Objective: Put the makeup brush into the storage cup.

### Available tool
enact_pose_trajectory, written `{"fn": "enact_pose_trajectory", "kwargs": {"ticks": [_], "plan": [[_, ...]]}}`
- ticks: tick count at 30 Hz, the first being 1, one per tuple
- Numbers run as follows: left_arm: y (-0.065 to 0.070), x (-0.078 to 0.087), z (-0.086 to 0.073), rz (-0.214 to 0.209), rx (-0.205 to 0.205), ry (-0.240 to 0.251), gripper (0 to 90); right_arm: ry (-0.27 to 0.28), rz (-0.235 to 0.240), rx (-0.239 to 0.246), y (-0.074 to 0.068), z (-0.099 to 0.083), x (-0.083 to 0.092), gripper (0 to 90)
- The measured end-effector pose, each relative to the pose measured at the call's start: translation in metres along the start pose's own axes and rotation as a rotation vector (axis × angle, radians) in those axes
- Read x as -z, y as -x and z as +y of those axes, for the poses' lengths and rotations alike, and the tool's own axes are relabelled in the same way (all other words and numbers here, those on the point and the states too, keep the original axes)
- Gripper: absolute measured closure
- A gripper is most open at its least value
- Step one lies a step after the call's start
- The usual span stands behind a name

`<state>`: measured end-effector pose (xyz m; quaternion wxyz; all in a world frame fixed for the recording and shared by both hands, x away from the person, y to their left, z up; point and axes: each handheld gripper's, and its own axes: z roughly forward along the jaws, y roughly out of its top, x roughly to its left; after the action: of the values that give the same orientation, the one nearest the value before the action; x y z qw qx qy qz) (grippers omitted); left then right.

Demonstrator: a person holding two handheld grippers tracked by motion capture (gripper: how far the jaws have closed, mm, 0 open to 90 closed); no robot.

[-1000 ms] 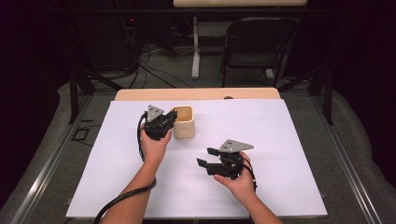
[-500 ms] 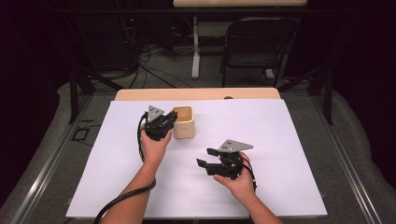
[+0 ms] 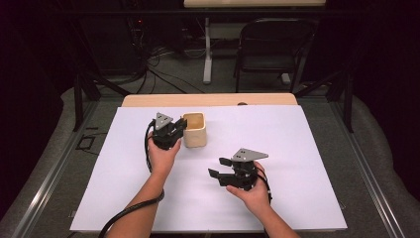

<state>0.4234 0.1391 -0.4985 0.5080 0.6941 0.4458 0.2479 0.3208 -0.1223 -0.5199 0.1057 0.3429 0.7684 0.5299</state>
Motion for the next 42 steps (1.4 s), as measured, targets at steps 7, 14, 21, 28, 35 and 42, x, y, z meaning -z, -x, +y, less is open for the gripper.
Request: {"fn": "enact_pose_trajectory", "kwargs": {"ticks": [7, 14, 21, 28, 35, 42], "plan": [[0.0, 0.0, 0.0, -0.009, -0.01, 0.012, 67.6, 0.004, 0.002, -0.005, 0.0, 0.0, 0.0, 39.3], [-0.001, 0.001, 0.001, -0.028, 0.002, 0.029, 52.9, 0.001, 0.003, -0.012, 0.001, -0.001, 0.0, 39.3], [-0.003, 0.003, 0.002, -0.019, -0.008, 0.041, 44.6, 0.01, 0.003, -0.014, 0.002, -0.001, 0.0, 39.4], [-0.007, 0.007, 0.004, -0.005, -0.011, 0.051, 40.7, 0.009, 0.001, -0.016, 0.003, 0.0, 0.001, 39.4], [-0.007, 0.01, 0.007, -0.012, -0.023, 0.05, 36.1, 0.012, 0.0, -0.018, 0.003, 0.0, 0.001, 39.4], [-0.007, 0.018, 0.01, -0.02, -0.035, 0.056, 35.8, 0.018, -0.003, -0.014, 0.003, 0.0, 0.002, 39.4]]}}
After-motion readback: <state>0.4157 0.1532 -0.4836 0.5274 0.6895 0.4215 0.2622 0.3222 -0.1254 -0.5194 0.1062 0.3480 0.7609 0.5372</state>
